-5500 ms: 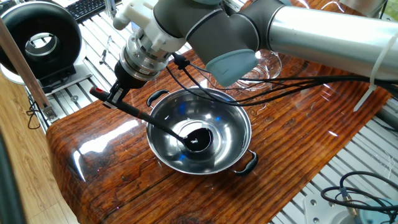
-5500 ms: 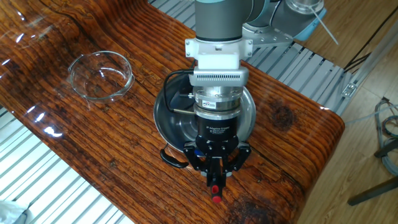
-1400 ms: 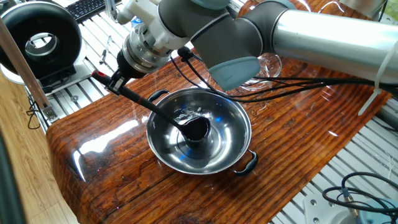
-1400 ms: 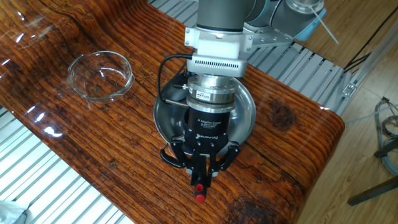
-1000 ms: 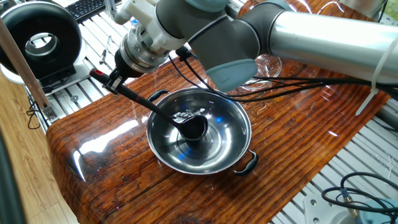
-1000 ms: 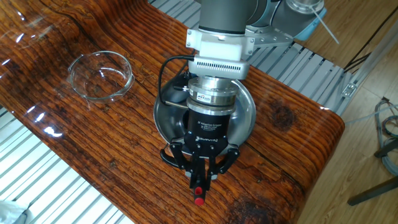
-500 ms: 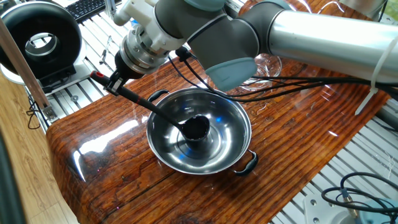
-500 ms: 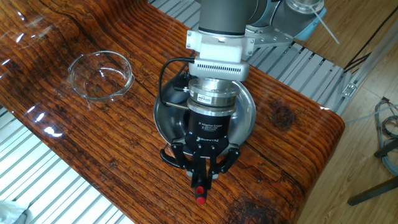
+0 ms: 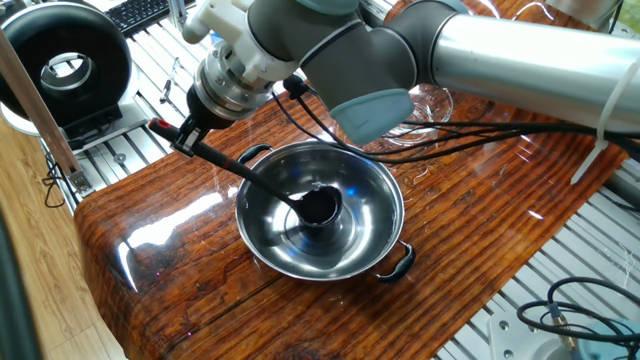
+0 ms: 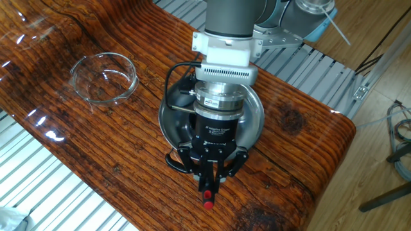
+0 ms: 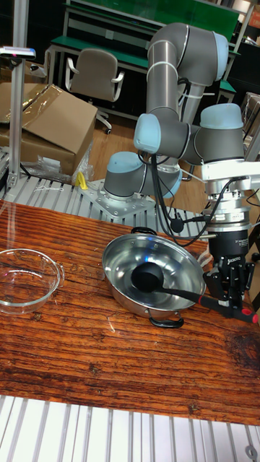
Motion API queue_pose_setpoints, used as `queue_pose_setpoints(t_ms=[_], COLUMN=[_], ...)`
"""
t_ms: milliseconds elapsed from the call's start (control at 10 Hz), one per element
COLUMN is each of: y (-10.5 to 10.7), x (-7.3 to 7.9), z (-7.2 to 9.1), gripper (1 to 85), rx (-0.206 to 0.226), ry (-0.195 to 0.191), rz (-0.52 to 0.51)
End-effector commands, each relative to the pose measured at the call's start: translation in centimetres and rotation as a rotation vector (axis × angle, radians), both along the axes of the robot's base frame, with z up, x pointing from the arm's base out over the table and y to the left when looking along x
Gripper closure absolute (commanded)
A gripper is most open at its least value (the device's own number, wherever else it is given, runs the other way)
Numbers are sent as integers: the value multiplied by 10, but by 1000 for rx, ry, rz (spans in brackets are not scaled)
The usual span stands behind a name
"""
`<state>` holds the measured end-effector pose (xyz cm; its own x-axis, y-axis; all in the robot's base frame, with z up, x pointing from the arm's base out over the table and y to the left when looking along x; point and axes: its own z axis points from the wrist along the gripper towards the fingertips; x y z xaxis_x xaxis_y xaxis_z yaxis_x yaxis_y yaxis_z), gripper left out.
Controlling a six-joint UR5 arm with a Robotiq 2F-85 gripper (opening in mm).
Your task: Scoop water with a large spoon from one bowl to another
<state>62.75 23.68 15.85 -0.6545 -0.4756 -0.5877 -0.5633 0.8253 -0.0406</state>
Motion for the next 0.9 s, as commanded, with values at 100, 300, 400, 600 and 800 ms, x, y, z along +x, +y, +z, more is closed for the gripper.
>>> queue_pose_setpoints(t_ms=[100, 300, 400, 600, 800], y=[-4, -4, -4, -4, -5], x=[-2, 2, 2, 2, 0], z=[-1, 1, 1, 1, 0], gripper=[540, 540, 537, 510, 470], rx=[-15, -12, -13, -12, -21], ry=[12, -4, -7, -6, -2], rz=[15, 5, 7, 10, 17])
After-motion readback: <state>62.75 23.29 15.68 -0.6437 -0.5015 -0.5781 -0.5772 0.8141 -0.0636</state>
